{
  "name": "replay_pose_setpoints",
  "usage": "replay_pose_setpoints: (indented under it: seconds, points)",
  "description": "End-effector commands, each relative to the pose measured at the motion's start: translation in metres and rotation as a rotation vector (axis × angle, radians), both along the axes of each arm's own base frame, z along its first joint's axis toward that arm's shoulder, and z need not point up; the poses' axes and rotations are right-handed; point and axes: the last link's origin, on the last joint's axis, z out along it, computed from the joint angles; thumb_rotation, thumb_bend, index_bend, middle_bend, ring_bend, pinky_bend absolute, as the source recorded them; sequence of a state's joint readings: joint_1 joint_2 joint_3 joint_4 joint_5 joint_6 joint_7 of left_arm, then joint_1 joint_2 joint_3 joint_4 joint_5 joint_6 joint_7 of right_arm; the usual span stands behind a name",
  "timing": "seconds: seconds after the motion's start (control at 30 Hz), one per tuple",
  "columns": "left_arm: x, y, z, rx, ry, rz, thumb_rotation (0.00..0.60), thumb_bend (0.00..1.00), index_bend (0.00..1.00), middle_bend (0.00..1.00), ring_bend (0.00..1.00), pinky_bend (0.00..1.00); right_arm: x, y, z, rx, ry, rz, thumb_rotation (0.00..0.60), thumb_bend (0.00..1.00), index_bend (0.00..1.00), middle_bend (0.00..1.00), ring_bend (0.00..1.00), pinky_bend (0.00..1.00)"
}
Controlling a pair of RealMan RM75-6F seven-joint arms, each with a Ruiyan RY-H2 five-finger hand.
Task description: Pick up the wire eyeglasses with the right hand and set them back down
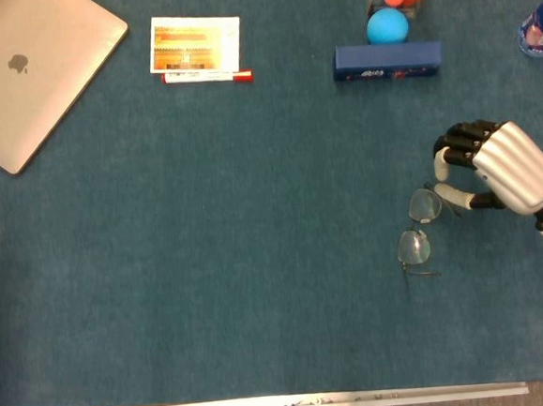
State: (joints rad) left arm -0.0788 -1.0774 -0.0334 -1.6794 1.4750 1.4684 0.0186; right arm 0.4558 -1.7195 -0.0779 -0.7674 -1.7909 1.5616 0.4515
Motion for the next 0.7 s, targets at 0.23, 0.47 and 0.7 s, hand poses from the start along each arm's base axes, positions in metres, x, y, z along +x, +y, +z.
replay_pose_setpoints:
  seconds: [0.23, 0.47, 0.7]
  points:
    - [0.0, 0.0, 0.001, 0.003, -0.001, 0.0, 0.6, 0.28, 0.53, 0.55, 0.42, 0.59, -0.001, 0.004, -0.009, 0.027, 0.009, -0.004, 0.6, 0.21, 0.61, 0.55, 0.43, 0.57]
    - [0.0, 0.001, 0.002, 0.02, 0.018, -0.003, 0.6, 0.28, 0.53, 0.55, 0.42, 0.59, 0.0, 0.007, -0.018, 0.048, 0.013, -0.007, 0.6, 0.21, 0.61, 0.56, 0.43, 0.57]
    - [0.0, 0.001, 0.003, 0.026, 0.033, -0.005, 0.6, 0.28, 0.53, 0.55, 0.42, 0.59, -0.003, 0.01, -0.024, 0.062, 0.029, -0.011, 0.6, 0.21, 0.61, 0.56, 0.43, 0.57]
